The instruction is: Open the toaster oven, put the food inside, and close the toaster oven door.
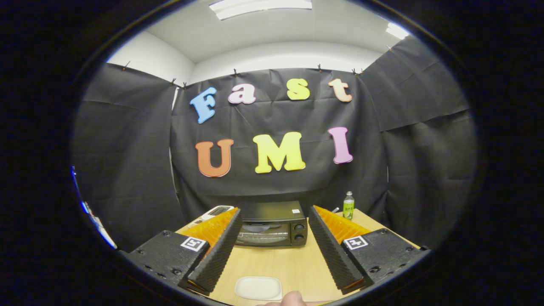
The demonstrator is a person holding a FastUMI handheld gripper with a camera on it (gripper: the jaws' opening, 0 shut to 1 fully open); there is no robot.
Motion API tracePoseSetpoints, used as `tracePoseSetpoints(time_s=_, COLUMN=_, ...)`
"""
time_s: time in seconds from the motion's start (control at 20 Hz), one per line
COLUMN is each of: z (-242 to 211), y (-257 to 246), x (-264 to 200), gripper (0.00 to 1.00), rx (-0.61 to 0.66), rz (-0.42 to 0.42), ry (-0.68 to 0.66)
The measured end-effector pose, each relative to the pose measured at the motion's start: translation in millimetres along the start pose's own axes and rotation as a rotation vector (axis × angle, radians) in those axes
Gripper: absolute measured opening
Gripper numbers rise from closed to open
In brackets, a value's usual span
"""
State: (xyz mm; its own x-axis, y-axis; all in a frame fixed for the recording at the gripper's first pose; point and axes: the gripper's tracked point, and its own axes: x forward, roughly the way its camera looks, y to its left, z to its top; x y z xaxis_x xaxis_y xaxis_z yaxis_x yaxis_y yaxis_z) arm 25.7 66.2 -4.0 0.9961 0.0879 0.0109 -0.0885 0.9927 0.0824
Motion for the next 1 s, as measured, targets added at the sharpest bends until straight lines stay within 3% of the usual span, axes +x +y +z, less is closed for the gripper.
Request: tracePoseSetpoints(time_s=1.0, z=1, y=45, x=-2, gripper=1.00, rx=-0.069, rz=0.036, ry=0.009)
